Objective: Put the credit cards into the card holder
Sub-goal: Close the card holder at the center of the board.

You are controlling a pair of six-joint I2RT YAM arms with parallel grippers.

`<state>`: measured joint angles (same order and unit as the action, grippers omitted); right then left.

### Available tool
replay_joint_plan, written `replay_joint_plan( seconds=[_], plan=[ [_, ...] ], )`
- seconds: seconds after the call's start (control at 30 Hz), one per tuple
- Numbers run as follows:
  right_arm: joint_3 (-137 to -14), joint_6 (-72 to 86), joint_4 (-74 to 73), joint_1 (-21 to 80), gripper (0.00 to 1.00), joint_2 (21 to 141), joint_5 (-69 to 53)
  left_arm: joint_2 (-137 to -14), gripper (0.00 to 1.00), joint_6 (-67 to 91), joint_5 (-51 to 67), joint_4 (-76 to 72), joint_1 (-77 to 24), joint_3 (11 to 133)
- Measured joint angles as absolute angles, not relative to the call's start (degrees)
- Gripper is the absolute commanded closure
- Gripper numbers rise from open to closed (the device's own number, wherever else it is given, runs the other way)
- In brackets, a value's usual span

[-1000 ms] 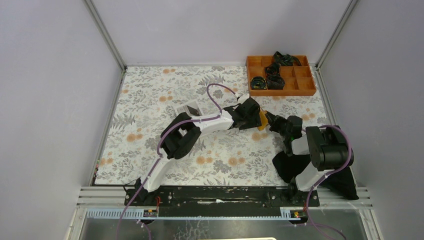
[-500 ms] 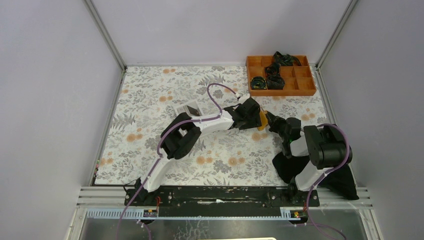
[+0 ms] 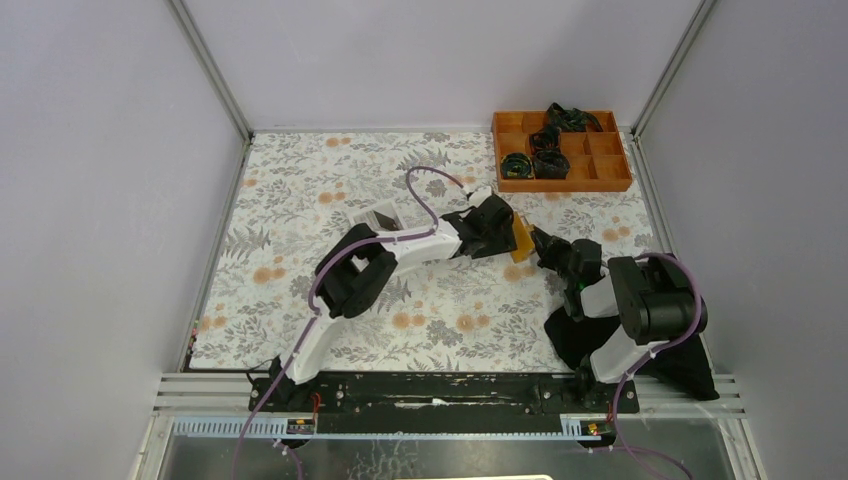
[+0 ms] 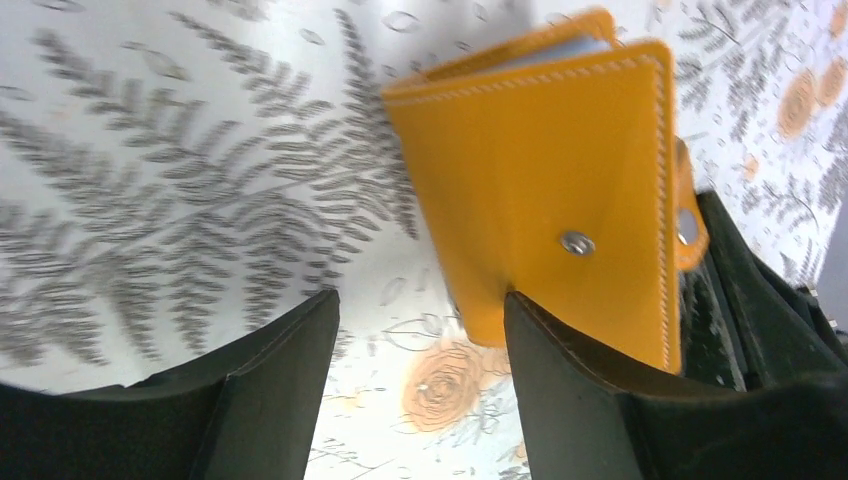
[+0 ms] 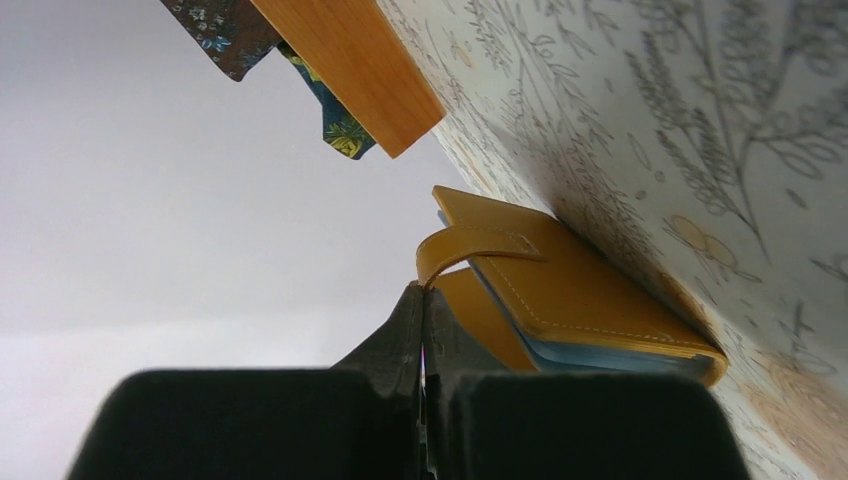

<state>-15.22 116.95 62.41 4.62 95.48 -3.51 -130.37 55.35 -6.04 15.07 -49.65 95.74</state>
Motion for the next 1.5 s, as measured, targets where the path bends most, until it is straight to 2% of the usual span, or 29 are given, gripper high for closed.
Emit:
replay_joint_plan(
  seconds=[0.37, 1.5],
  plan=[
    [-14.2, 117.0, 57.2, 5.0, 1.00, 91.9, -3.6, -128.9, 0.29, 54.5, -12.0, 20.9, -46.0, 96.8],
    [-15.1, 116.7, 53.9, 5.2, 1.00, 91.2, -3.4, -128.8, 0.26, 52.5, -5.9, 12.8, -45.7, 97.9]
  ],
)
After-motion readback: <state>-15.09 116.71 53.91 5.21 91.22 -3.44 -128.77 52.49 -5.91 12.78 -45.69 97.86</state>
